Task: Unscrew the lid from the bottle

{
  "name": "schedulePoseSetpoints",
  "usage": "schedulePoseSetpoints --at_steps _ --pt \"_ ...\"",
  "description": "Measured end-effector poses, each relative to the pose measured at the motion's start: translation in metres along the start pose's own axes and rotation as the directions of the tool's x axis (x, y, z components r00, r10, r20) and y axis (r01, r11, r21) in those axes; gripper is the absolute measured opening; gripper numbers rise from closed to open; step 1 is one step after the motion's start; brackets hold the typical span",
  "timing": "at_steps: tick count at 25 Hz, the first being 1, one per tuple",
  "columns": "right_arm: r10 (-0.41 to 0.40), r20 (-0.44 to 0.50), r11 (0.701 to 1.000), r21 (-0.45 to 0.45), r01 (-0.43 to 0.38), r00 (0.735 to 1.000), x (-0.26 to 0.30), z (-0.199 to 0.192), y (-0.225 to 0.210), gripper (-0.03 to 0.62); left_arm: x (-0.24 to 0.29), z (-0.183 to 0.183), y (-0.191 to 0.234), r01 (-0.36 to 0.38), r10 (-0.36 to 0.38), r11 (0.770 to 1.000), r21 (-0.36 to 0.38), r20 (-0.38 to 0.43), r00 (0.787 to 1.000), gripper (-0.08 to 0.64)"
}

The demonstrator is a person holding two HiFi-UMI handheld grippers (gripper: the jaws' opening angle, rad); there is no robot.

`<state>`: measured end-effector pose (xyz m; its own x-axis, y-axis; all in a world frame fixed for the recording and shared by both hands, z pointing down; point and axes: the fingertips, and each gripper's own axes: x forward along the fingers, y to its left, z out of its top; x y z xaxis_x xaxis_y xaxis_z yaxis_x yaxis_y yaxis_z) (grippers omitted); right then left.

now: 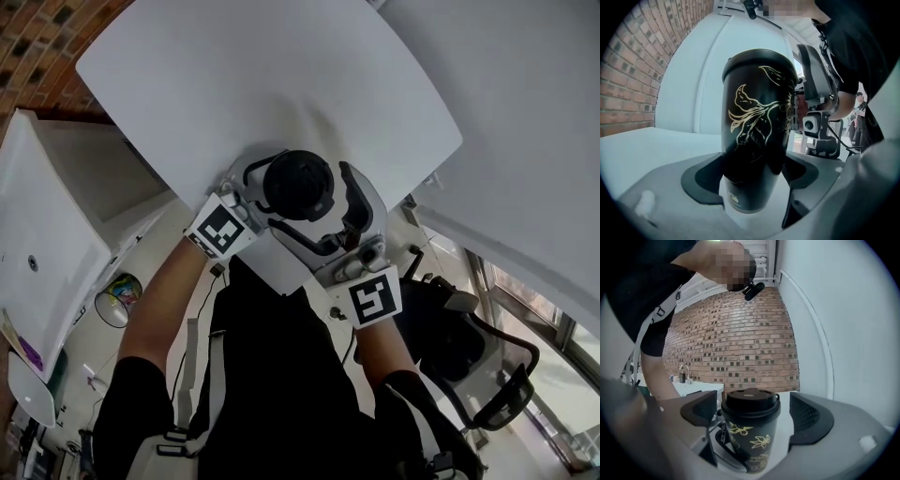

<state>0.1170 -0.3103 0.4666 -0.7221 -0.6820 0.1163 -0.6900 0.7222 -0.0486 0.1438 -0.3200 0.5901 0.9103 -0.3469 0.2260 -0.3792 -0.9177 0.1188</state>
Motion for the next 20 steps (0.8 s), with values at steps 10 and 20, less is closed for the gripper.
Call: schedulePoseSetpoints --at_steps 10,20 --pt "0.022 -0.041 1.0 -0.004 -0.022 0.999 0.021 -0.012 0.005 0.44 -0.001 -0.002 -0.002 0.043 -0.043 0.999 0.01 -0.027 0.999 0.385" --pt "0.381 -0.099 0.924 0.01 -0.382 0.919 0.019 -0.017 0.012 0.449 -0.001 -0.004 -0.006 0.202 -0.198 0.979 0.035 -0.095 0.975 0.383"
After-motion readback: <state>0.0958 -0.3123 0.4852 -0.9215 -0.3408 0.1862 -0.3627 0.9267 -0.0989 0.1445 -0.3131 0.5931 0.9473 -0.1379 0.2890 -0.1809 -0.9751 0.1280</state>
